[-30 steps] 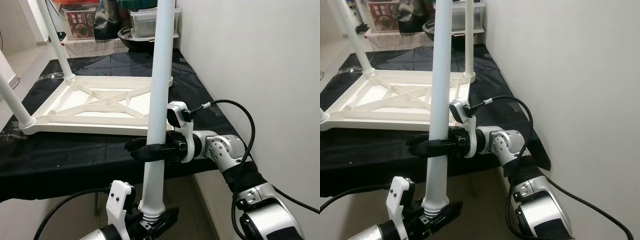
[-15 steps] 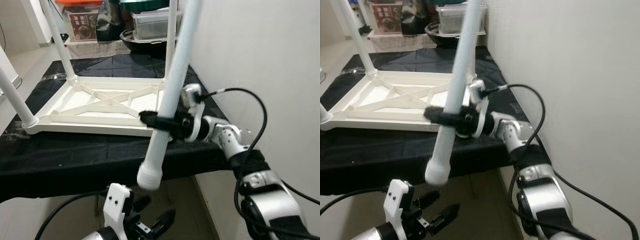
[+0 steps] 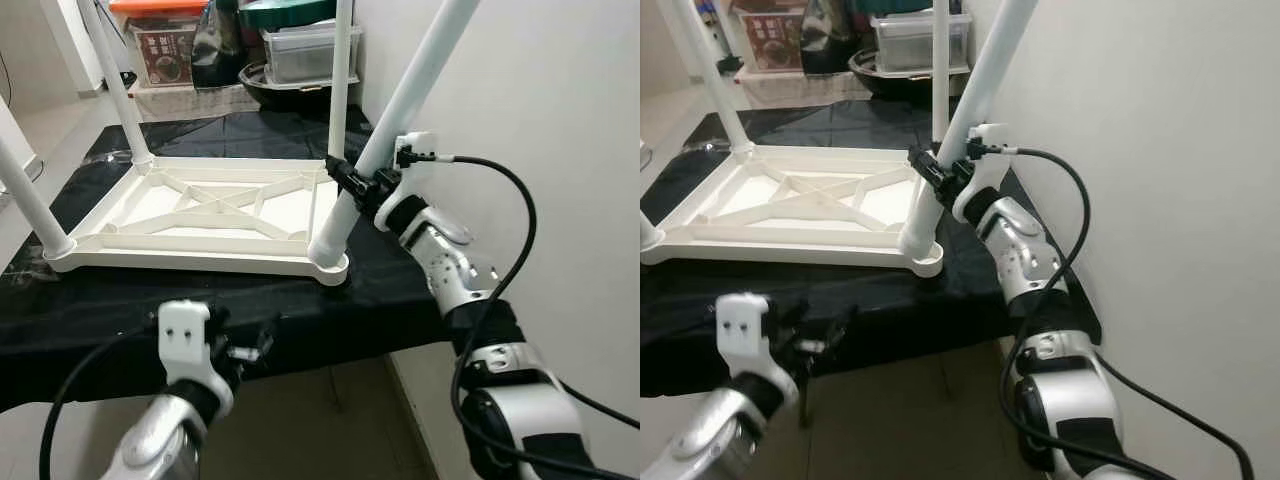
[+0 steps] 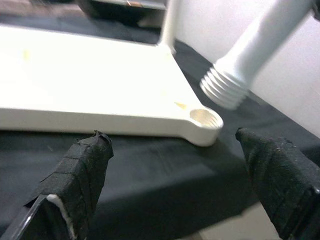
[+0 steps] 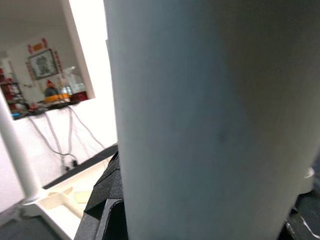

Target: Building children table

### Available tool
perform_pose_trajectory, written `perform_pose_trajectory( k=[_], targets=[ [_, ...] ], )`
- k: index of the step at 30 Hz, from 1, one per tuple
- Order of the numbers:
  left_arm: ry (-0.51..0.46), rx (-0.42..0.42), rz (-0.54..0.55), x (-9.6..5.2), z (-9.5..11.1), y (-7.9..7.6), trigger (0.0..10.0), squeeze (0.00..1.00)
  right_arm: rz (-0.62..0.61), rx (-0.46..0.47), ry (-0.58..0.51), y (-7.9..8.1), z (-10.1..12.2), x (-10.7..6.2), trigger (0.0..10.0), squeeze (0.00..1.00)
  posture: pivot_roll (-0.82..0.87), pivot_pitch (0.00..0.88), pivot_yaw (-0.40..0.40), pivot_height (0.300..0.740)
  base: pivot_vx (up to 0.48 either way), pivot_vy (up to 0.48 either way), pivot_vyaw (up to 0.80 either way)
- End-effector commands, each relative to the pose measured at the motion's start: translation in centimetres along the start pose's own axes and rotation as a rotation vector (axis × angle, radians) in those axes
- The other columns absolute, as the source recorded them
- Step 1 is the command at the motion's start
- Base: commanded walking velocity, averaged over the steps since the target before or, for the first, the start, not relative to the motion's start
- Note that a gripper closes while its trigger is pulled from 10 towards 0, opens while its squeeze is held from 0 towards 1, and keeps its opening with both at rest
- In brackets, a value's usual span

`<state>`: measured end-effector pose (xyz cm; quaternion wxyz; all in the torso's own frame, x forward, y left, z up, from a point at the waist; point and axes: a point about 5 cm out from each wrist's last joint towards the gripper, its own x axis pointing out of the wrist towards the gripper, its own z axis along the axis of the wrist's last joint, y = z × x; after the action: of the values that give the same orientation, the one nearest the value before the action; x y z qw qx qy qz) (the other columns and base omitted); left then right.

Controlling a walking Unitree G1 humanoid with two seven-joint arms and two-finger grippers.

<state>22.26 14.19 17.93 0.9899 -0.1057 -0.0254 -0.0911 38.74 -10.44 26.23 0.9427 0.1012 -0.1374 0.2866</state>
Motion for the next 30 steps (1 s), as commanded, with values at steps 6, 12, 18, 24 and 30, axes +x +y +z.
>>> perform_pose_trajectory(
  k=[6,12,18,24,30],
  targets=[
    [-0.02,0.055,0.052,0.7,0.1,1.1,10.0,0.0,-0.065,-0.109,-0.054,0.5,-0.2,0.2,10.0,0.0,0.05,0.018,0.003,0.74,0.0,0.0,0.0],
    [-0.049,0.082,0.043,1.4,0.3,0.7,10.0,0.0,-0.099,-0.149,-0.075,1.4,-1.1,0.3,10.0,0.0,0.04,0.025,0.003,0.74,0.27,0.0,0.0],
    [-0.057,0.082,0.049,1.5,0.4,0.5,10.0,0.0,-0.105,-0.156,-0.079,1.9,-1.4,0.1,10.0,0.0,0.05,0.032,0.002,0.74,0.311,0.0,0.0],
    [-0.063,0.092,0.047,1.6,0.4,0.5,10.0,0.0,-0.109,-0.172,-0.091,2.1,-1.5,0.2,10.0,0.0,0.05,0.035,0.005,0.74,0.335,0.0,0.0],
    [-0.064,0.088,0.047,1.6,0.3,0.4,10.0,0.0,-0.117,-0.176,-0.096,2.1,-1.5,0.3,10.0,0.0,0.05,0.035,0.002,0.74,0.339,0.0,0.0]
  ],
)
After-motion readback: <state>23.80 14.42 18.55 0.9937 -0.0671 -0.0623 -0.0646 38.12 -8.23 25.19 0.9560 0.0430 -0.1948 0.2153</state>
